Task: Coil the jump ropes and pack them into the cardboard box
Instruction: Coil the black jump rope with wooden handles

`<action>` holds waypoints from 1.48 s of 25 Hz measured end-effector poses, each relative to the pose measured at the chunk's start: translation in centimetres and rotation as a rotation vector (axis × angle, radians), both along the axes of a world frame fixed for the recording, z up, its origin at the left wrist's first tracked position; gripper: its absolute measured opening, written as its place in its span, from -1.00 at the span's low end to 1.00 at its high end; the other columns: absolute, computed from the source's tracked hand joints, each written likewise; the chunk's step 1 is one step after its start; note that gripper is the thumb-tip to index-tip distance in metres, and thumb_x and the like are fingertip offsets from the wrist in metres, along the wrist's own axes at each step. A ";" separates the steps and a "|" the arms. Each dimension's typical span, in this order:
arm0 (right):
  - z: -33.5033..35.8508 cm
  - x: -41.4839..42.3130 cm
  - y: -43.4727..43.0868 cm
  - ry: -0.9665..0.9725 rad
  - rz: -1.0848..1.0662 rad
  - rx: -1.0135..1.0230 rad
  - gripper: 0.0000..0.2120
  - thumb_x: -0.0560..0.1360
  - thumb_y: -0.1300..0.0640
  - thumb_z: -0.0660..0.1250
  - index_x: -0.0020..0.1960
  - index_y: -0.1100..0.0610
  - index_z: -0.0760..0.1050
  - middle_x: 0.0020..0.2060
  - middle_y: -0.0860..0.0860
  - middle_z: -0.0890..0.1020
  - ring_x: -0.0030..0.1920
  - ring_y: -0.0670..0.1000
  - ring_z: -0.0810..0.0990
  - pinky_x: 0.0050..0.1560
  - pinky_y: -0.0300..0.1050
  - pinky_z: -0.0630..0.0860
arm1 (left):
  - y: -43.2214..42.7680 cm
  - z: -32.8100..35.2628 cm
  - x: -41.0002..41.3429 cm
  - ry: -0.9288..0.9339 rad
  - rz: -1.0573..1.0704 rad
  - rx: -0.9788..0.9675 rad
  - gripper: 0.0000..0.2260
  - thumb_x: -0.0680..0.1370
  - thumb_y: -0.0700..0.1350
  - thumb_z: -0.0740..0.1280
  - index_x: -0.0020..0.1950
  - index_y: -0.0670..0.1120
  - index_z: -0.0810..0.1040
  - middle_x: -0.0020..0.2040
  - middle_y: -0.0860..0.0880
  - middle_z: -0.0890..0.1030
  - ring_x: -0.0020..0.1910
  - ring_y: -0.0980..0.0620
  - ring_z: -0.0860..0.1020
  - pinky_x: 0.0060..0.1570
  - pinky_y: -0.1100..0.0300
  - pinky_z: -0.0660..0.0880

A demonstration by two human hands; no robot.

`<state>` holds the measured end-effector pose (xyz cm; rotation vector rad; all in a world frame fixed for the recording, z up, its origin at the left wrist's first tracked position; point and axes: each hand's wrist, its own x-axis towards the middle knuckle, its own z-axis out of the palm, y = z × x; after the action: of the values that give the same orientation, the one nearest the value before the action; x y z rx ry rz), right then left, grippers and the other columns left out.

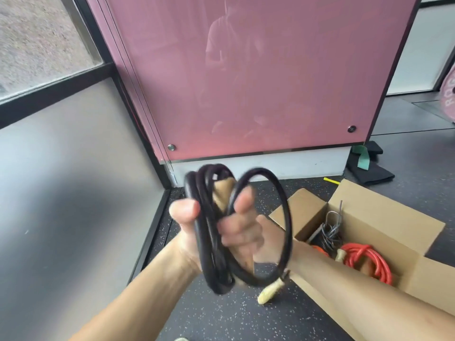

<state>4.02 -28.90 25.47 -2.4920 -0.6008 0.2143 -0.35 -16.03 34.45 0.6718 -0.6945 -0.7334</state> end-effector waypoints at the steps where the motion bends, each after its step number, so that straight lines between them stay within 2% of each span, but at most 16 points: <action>1: 0.0 -0.4 1.0 -0.002 0.085 0.037 -0.84 0.44 0.04 0.39 -0.16 0.13 0.51 -0.26 0.04 0.65 -0.20 0.08 0.62 -0.16 -0.06 0.52 | 0.5 -0.1 0.6 0.009 0.182 -0.038 -0.55 0.23 0.09 0.57 -0.09 -0.11 0.47 -0.48 0.12 0.37 -0.50 0.14 0.34 -0.39 0.22 0.20; 3: 0.5 -2.0 2.5 -0.011 0.150 0.047 -0.87 0.41 0.05 0.36 -0.20 0.09 0.47 -0.35 -0.03 0.59 -0.31 0.01 0.55 -0.20 -0.04 0.52 | 2.1 1.1 2.0 0.122 0.522 -0.024 -0.50 0.15 0.13 0.61 -0.14 -0.06 0.43 -0.49 0.14 0.41 -0.51 0.18 0.37 -0.42 0.27 0.24; 5: -0.1 -1.6 2.3 0.047 0.134 0.017 -0.88 0.38 0.12 0.35 -0.27 0.09 0.43 -0.40 -0.05 0.53 -0.35 0.02 0.47 -0.30 -0.08 0.43 | 4.4 1.6 3.2 0.195 0.872 0.063 -0.48 0.08 0.12 0.61 -0.18 -0.05 0.43 -0.44 0.12 0.44 -0.48 0.14 0.42 -0.38 0.24 0.47; 7: 0.4 -1.8 2.1 0.078 0.102 -0.009 -0.90 0.36 0.18 0.31 -0.31 0.09 0.43 -0.40 -0.01 0.53 -0.39 0.05 0.42 -0.38 -0.10 0.36 | 6.5 0.9 3.9 0.138 1.322 0.503 -0.59 0.18 0.04 0.62 -0.16 -0.06 0.49 -0.32 0.04 0.56 -0.31 0.02 0.58 -0.06 -0.07 0.64; 9: 1.4 -2.7 2.1 -0.014 0.106 -0.016 -0.88 0.37 0.21 0.29 -0.32 0.07 0.43 -0.43 -0.02 0.52 -0.42 0.05 0.43 -0.44 -0.15 0.33 | 8.0 0.4 4.0 0.010 1.565 1.042 -0.74 0.33 -0.01 0.60 -0.16 -0.01 0.55 -0.19 0.01 0.63 -0.08 -0.07 0.65 0.12 -0.05 0.57; 12: 4.1 -0.7 0.0 -0.281 -0.038 -0.012 -0.81 0.38 0.24 0.35 -0.30 0.01 0.42 -0.50 -0.11 0.44 -0.47 -0.03 0.43 -0.50 -0.27 0.22 | 9.1 0.1 3.1 -0.164 1.233 1.517 -0.77 0.36 0.07 0.58 -0.18 0.02 0.60 -0.20 0.00 0.64 -0.12 0.01 0.62 -0.16 0.15 0.50; 15: 6.0 2.2 -3.5 -0.604 -0.236 0.138 -0.74 0.32 0.12 0.49 -0.35 0.04 0.39 -0.58 -0.09 0.44 -0.53 0.06 0.42 -0.47 -0.23 0.33 | 9.7 -1.9 2.1 -0.279 0.736 1.785 -0.68 0.36 0.19 0.52 -0.08 -0.03 0.65 -0.15 -0.04 0.70 -0.13 0.03 0.66 -0.22 0.25 0.52; 17: 6.3 2.4 -3.8 -0.686 -0.251 0.178 -0.67 0.29 0.04 0.52 -0.38 0.05 0.36 -0.61 -0.10 0.36 -0.53 0.10 0.37 -0.45 -0.20 0.33 | 9.1 -3.1 1.4 -0.203 0.371 1.633 -0.43 0.28 0.34 0.49 -0.02 -0.12 0.63 -0.15 -0.08 0.70 -0.16 -0.03 0.66 -0.15 0.22 0.56; 19: 6.3 2.9 -3.6 -0.688 -0.235 0.303 -0.65 0.29 0.05 0.53 -0.42 0.04 0.36 -0.62 -0.10 0.32 -0.54 0.04 0.32 -0.45 -0.24 0.24 | 7.6 -4.0 0.9 0.023 0.147 1.275 -0.40 0.23 0.31 0.54 -0.07 -0.16 0.55 -0.27 -0.05 0.60 -0.33 0.00 0.57 -0.23 0.22 0.54; 20: 6.2 3.2 -3.8 -0.673 -0.217 0.356 -0.65 0.30 0.05 0.54 -0.44 0.05 0.37 -0.63 -0.10 0.32 -0.55 0.00 0.29 -0.46 -0.24 0.21 | 6.9 -4.3 0.8 0.089 0.147 1.182 -0.47 0.23 0.24 0.56 -0.12 -0.15 0.55 -0.31 -0.03 0.56 -0.38 0.02 0.53 -0.29 0.23 0.50; 22: 6.3 3.8 -5.0 -0.559 -0.127 0.439 -0.64 0.30 0.06 0.61 -0.43 0.06 0.42 -0.62 -0.11 0.33 -0.54 -0.09 0.24 -0.46 -0.23 0.20 | 5.8 -3.9 1.0 0.116 0.314 1.212 -0.54 0.15 0.21 0.58 -0.22 -0.12 0.59 -0.34 -0.06 0.56 -0.39 -0.02 0.50 -0.32 0.21 0.45; 24: 6.7 4.0 -6.9 -0.246 0.041 0.540 -0.69 0.27 0.09 0.68 -0.35 0.08 0.52 -0.55 -0.07 0.42 -0.50 -0.13 0.30 -0.42 -0.24 0.27 | 5.8 -3.7 1.7 0.224 0.455 1.176 -0.46 0.07 0.27 0.60 -0.23 -0.10 0.59 -0.33 -0.09 0.56 -0.39 -0.04 0.52 -0.32 0.20 0.47; 26: 7.5 3.4 -7.8 0.118 0.183 0.612 -0.72 0.26 0.11 0.69 -0.21 0.09 0.60 -0.40 0.13 0.53 -0.45 -0.03 0.43 -0.40 -0.13 0.42 | 6.2 -3.4 1.7 0.231 0.476 1.165 -0.33 0.01 0.39 0.61 -0.21 -0.11 0.57 -0.33 -0.08 0.58 -0.38 -0.03 0.54 -0.31 0.19 0.50; 27: 7.7 3.2 -7.8 0.168 0.218 0.617 -0.73 0.27 0.10 0.68 -0.17 0.10 0.62 -0.37 0.15 0.57 -0.42 -0.01 0.47 -0.37 -0.08 0.46 | 6.2 -3.4 1.7 0.193 0.443 1.200 -0.26 -0.02 0.45 0.58 -0.20 -0.13 0.57 -0.34 -0.08 0.58 -0.40 -0.02 0.55 -0.33 0.19 0.51; 31: 7.7 3.1 -6.1 -0.005 0.179 0.758 -0.80 0.25 0.02 0.60 -0.21 0.04 0.65 -0.39 -0.09 0.62 -0.36 -0.11 0.50 -0.28 -0.22 0.43 | 4.7 -3.6 0.5 0.065 0.330 1.210 -0.03 -0.06 0.63 0.39 -0.07 -0.17 0.53 -0.33 -0.02 0.54 -0.41 0.06 0.50 -0.34 0.22 0.48; 37: 7.0 3.4 -5.7 -0.047 0.175 0.727 -0.74 0.28 0.00 0.59 -0.15 0.16 0.72 -0.38 -0.09 0.56 -0.37 -0.13 0.45 -0.31 -0.22 0.34 | 3.5 -3.9 -0.3 0.308 0.066 0.901 -0.01 -0.20 0.56 0.48 -0.08 -0.13 0.41 -0.47 0.08 0.44 -0.52 0.14 0.38 -0.43 0.29 0.37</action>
<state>7.45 -34.65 32.51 -1.7494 -0.7546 -0.0063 -0.62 -12.49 30.59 1.3528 -0.0194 -1.0635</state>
